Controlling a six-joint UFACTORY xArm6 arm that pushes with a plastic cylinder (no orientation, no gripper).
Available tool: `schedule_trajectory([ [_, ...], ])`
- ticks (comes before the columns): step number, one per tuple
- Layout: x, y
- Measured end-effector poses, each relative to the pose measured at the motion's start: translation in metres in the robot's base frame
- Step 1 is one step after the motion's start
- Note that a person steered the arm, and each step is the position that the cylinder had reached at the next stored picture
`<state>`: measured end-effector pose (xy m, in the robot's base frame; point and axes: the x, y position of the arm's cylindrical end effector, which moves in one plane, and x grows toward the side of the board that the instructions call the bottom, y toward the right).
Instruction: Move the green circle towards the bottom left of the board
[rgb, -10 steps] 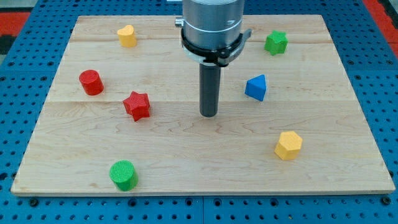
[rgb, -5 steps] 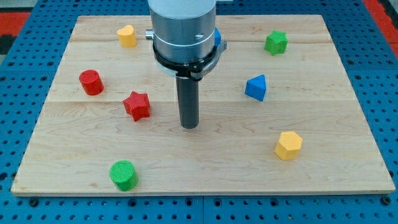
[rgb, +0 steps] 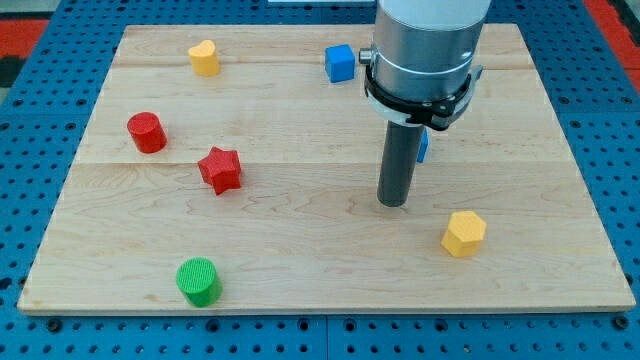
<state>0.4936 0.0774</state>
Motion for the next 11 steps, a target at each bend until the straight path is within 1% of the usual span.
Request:
schedule_trajectory([
  [1,0.016,0.011],
  [2,0.052,-0.011],
  [3,0.093,-0.077],
  [4,0.113,-0.128],
  [5,0.124,-0.150],
  [6,0.123,-0.189],
  [7,0.083,-0.205],
  [8,0.053,-0.202],
  [9,0.036,-0.216],
  [10,0.036,-0.247],
  [11,0.002,-0.238],
])
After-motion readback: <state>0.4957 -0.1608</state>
